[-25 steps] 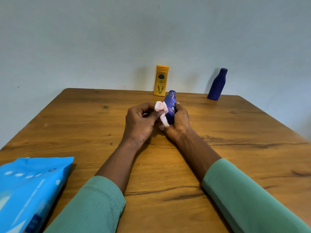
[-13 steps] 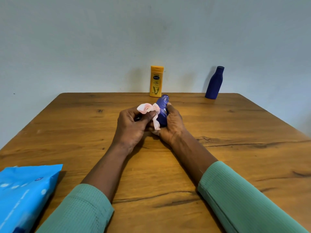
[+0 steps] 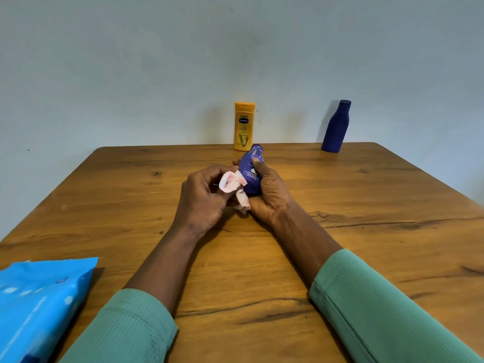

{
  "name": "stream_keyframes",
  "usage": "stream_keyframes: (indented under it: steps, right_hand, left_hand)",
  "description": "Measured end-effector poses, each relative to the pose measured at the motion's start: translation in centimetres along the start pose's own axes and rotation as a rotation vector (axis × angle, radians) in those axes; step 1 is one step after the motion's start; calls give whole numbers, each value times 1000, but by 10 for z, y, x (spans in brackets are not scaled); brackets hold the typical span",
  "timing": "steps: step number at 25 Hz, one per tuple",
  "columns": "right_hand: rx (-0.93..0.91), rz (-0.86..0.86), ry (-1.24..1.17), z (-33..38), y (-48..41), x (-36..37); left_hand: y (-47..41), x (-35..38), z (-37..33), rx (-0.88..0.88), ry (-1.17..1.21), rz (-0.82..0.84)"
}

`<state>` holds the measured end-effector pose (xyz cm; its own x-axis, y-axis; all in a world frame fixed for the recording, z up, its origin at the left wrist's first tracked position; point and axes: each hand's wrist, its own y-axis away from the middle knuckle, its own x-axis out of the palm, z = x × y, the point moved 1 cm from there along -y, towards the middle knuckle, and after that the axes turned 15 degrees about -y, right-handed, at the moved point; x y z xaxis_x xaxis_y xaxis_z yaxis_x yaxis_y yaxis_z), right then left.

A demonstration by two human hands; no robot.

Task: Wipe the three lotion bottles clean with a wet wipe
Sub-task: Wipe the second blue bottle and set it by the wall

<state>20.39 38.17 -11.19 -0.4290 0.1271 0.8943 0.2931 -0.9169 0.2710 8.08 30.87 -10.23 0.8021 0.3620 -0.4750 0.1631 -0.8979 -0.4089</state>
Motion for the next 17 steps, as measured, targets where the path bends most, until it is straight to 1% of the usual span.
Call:
stream_keyframes:
  steps: [4, 8, 10, 13, 15, 17]
  right_hand:
    - [21, -6, 29, -6, 12, 7]
    - [12, -2, 36, -3, 17, 7]
    - [21, -5, 24, -2, 17, 6]
    - [18, 16, 25, -6, 17, 7]
    - [35, 73, 30, -11, 18, 9]
    - [30, 119, -4, -14, 20, 11]
  left_hand:
    - [5, 0, -6, 77, -281, -31]
    - [6, -5, -7, 182, -365, 34]
    - [5, -7, -6, 194, -340, 23]
    - [2, -6, -3, 156, -292, -67]
    - [0, -6, -2, 53, -247, -159]
    - [-3, -8, -1, -77, -31, -240]
